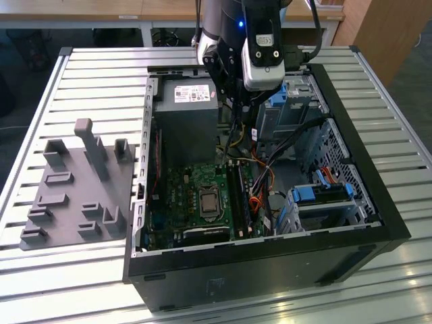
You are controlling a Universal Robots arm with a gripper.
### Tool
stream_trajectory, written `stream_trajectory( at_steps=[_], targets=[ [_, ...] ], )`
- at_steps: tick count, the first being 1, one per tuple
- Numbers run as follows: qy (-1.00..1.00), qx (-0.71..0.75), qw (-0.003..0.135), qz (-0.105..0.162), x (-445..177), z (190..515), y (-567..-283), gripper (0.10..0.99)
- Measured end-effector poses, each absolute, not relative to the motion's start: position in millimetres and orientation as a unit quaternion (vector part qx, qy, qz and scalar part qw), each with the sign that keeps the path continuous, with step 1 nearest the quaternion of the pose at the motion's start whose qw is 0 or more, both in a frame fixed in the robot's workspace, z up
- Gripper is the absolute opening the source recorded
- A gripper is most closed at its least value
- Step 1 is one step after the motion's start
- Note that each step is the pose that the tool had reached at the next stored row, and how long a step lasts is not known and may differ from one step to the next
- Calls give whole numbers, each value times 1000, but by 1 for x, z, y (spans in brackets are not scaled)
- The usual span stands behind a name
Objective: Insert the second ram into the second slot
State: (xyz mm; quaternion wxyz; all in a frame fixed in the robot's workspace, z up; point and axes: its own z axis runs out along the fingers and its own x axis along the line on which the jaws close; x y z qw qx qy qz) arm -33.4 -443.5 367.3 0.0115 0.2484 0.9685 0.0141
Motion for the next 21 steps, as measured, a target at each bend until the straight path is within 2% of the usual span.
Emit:
stream_trajectory(
  at_steps=[21],
  targets=[
    [992, 126, 10, 15, -33, 367, -443, 137]
  ],
)
